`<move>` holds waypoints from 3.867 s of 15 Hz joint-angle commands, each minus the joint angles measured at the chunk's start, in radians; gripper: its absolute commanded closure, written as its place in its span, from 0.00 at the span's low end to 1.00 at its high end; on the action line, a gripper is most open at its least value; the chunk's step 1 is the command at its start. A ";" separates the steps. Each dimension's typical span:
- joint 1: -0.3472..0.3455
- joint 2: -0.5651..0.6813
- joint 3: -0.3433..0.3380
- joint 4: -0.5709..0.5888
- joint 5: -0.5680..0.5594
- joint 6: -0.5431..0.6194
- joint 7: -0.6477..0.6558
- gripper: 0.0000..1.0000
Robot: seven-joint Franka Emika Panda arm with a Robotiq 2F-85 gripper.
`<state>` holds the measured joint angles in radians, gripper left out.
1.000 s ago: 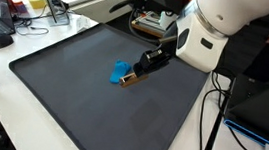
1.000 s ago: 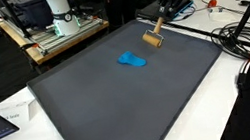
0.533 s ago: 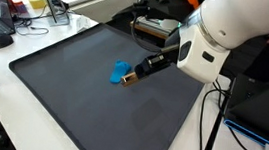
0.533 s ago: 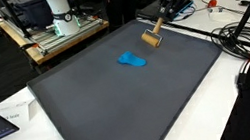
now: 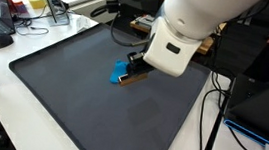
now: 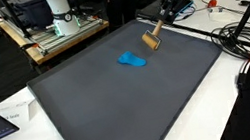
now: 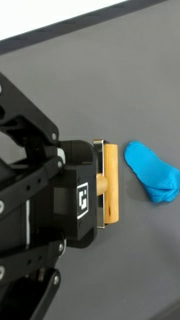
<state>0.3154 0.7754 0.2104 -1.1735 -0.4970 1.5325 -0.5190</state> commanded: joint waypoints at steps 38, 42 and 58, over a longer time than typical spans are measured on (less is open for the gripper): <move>-0.298 -0.599 -0.110 -0.894 0.425 0.586 0.126 0.78; -0.301 -0.575 -0.117 -0.884 0.409 0.664 0.128 0.78; -0.327 -0.471 -0.131 -0.833 0.429 0.635 0.061 0.78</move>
<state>0.0055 0.2741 0.0870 -2.0199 -0.0745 2.2195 -0.4177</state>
